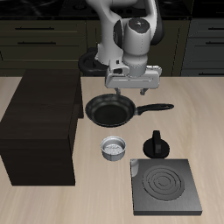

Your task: Place the frypan on the top layer of the wooden shelf

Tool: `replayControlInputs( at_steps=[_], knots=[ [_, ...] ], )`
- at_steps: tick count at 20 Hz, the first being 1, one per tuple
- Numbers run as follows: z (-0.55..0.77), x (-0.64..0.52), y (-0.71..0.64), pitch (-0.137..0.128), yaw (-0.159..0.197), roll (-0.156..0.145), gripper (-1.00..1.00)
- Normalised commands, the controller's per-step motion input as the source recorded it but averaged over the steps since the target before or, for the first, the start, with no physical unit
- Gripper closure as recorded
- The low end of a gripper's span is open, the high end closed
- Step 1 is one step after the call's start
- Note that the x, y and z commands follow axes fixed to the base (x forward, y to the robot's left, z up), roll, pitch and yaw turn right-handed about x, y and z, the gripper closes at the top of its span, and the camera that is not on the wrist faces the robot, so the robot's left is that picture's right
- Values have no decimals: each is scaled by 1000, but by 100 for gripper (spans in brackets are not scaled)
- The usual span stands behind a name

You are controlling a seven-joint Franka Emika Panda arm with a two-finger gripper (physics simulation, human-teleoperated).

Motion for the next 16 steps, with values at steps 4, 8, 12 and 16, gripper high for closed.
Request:
replayControlInputs(
  at_steps=[4, 8, 12, 16],
  knots=[
    [-355, -126, 220, 4, 35, 17, -100],
    [-309, -206, 76, -26, 11, -4, -100],
    [-273, -184, 7, -19, 17, 0, -100],
    [-238, -189, -62, -28, 0, -18, -100]
  ],
)
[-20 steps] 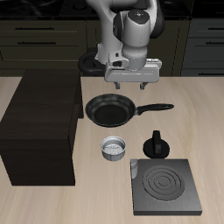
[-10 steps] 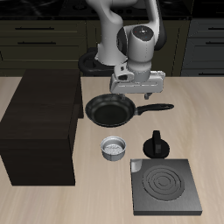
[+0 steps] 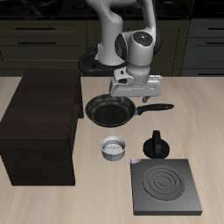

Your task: Place the frypan on the top layer of the wooden shelf

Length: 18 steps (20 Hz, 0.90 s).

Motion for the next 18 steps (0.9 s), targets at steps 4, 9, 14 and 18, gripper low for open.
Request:
replayControlInputs(
  at_steps=[4, 9, 14, 18],
  knots=[
    [-283, -106, 37, 26, 5, 3, -100],
    [-270, -139, 195, 1, 31, 49, -100],
    [-289, 46, 178, 31, 37, 36, -100],
    [-168, 232, -178, 36, -7, -21, -100]
  ],
)
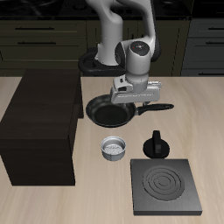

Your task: Place the frypan on the top layer of the wooden shelf

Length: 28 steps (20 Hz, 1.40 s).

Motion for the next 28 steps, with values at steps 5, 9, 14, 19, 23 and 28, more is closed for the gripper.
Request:
replayControlInputs(
  at_steps=[5, 9, 14, 19, 23, 28],
  knots=[
    [-155, 229, -188, 49, -18, -16, 100],
    [-174, 172, -141, 43, 5, -10, 100],
    [17, 21, -22, -3, 39, -21, 100],
    [180, 93, -21, -33, 59, -42, 100],
    [136, 57, 43, -20, 26, -12, 100],
    [124, 85, 143, -8, 44, 11, 100]
  ],
)
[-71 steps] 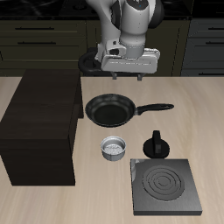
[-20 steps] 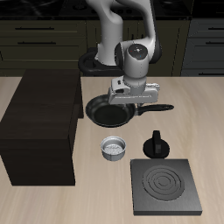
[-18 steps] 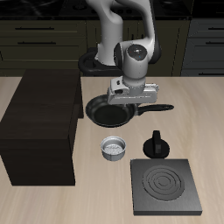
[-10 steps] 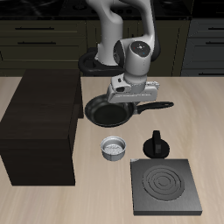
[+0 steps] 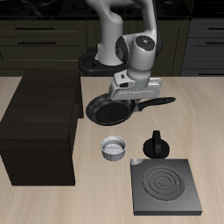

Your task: Place the frypan on the top layer of the wooden shelf

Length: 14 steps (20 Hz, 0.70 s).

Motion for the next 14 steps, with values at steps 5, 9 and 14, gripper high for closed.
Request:
replayControlInputs(
  at_steps=[5, 9, 14],
  knots=[
    [123, 43, 97, -22, 37, -5, 100],
    [171, 49, 192, -39, 65, 11, 100],
    [237, -1, 138, -32, 13, 13, 100]
  ],
)
